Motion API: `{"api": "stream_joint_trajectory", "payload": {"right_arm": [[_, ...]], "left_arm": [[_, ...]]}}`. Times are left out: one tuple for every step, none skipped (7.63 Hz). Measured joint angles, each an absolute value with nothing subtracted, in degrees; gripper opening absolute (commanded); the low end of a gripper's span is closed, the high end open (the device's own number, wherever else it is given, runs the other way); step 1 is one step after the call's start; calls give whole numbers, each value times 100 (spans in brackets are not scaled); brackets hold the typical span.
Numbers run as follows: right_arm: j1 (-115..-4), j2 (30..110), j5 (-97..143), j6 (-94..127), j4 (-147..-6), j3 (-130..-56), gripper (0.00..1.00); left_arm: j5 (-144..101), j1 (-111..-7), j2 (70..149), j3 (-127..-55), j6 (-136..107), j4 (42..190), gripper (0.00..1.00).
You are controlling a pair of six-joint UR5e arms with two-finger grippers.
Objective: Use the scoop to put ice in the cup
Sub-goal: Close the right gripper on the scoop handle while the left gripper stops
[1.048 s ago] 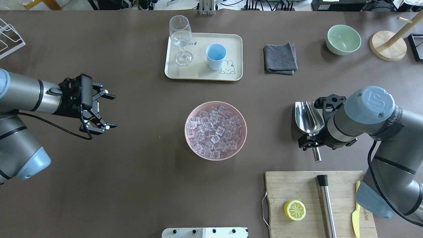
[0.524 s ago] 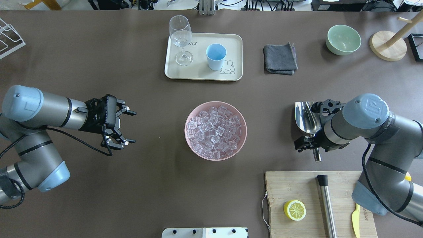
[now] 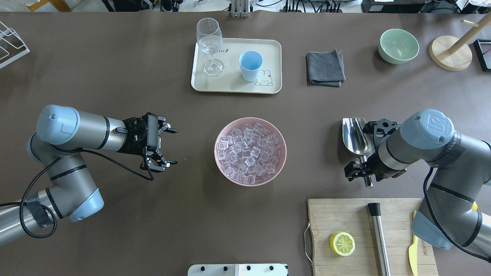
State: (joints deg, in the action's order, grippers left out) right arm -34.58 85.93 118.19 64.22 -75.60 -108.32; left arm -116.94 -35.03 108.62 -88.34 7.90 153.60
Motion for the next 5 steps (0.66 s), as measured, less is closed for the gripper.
{"api": "stream_joint_trajectory", "payload": {"right_arm": [[-3460,8624,11816,6411,-7559,-10833,0],[-3462,8643,11797,6412,-7559,-10835,0],[-3463,8647,11773,6422,-7563,-10842,0],[-3468,8648,11765,6429,-7571,-10853,0],[-3472,8648,11778,6430,-7596,-10873,0]], "left_arm": [[-11556,-3422,10962,-8778,791,15360,98],[-11355,-3327,11036,-8740,791,15362,98],[-11241,-3259,11094,-8680,788,15377,98],[-11204,-3219,11168,-8609,789,15399,98],[-11197,-3197,11221,-8556,794,15430,98]]}}
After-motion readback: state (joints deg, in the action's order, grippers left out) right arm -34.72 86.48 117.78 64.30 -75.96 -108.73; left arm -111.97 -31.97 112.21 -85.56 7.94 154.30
